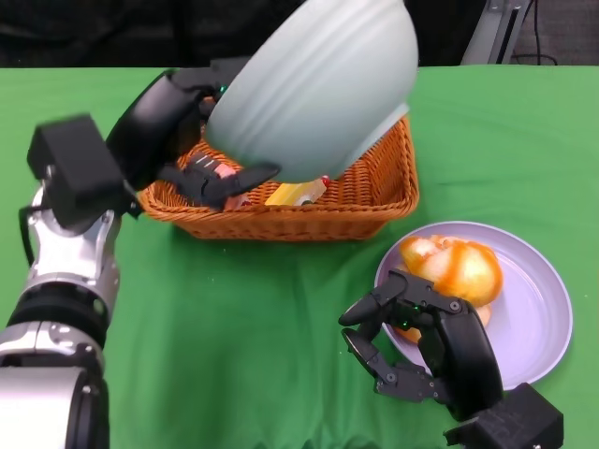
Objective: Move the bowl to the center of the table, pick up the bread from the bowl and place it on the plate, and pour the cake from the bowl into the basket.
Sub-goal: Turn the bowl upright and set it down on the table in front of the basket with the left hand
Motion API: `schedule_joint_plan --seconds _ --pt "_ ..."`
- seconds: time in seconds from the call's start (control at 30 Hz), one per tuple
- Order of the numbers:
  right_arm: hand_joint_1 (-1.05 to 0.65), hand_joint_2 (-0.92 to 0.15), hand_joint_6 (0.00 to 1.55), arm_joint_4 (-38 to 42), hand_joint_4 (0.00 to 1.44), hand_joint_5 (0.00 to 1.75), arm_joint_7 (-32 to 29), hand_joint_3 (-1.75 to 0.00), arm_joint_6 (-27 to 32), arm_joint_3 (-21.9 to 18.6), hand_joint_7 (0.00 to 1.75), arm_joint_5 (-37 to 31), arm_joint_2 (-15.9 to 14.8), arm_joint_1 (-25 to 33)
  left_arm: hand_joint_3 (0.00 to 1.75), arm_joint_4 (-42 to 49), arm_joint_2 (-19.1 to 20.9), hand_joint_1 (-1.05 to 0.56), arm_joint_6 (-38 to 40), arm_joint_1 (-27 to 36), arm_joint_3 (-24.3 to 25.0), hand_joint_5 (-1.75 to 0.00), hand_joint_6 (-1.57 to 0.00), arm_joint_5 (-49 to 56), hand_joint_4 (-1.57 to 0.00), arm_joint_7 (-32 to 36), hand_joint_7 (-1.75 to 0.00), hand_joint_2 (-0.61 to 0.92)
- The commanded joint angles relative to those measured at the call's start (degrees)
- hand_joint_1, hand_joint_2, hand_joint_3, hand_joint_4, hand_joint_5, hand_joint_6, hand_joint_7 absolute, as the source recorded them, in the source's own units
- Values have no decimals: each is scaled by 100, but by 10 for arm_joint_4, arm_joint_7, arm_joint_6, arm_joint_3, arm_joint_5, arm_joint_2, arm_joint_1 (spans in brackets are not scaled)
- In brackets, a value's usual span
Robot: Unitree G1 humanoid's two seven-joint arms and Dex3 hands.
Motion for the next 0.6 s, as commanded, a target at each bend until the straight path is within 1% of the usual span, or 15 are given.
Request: schedule_joint_plan --seconds 0.03,0.17,0.33,0.4,0.5,0.6 --pt "-13 -56 81 -8 81 142 1 -72 0 -3 108 8 -5 0 109 -1 24 1 -46 7 -9 -174 -71 21 -68 44 -154 64" --pt "-13 -56 80 -14 81 142 -4 -73 1 -5 109 3 -6 1 116 3 37 2 -81 22 -18 -174 -73 46 -66 87 -151 60" --pt "-10 -54 80 -19 80 143 -7 -76 -3 -7 111 4 -6 3 118 -2 61 1 -118 40 -42 -175 -74 111 -65 179 -151 58" --pt "-10 -54 80 -25 81 143 -10 -77 -3 -8 111 0 -8 3 119 -7 71 1 -134 50 -50 -175 -74 140 -64 225 -151 57" --pt "-13 -61 79 -33 83 139 -20 -67 -2 -9 112 -13 -13 4 120 -13 81 1 -147 61 -58 -175 -75 172 -65 282 -151 54" --pt "-14 -68 77 -45 80 140 -10 -62 11 -6 111 0 -15 4 125 -23 92 2 -154 72 -70 -175 -75 209 -64 340 -152 51"
